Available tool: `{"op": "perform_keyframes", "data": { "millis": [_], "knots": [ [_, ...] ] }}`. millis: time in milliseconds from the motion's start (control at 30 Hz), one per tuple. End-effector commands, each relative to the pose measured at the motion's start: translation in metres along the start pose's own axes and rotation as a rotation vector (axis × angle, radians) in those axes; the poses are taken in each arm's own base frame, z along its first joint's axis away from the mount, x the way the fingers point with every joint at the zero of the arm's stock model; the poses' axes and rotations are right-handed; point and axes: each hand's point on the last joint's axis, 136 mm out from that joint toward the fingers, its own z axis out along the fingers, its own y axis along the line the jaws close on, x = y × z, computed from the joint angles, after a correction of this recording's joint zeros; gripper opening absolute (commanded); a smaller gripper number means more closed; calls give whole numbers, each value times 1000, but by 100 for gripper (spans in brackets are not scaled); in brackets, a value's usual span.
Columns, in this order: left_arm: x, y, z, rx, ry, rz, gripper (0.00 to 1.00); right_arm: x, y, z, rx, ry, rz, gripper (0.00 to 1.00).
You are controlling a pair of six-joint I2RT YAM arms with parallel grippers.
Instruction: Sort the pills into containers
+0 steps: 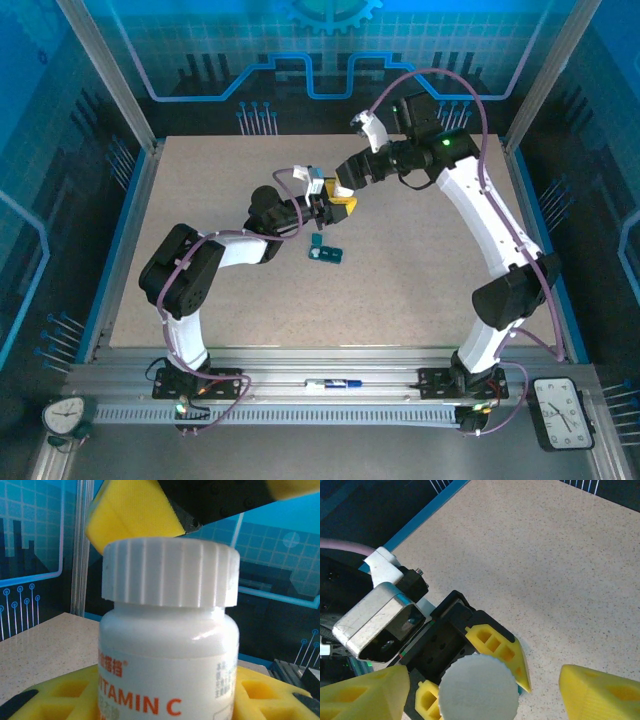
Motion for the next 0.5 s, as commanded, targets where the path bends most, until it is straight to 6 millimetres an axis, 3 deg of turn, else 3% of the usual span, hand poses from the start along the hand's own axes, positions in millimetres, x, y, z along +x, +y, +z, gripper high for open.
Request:
{"op": "perform_keyframes", "data": {
  "millis": [0,467],
  "knots": [
    [-24,-13,2,46,-47,51,0,1,4,2,-8,18,-12,77],
    [-27,-15,1,49,-55,54,0,13,-1,11,0,54,1,62]
  ]
}}
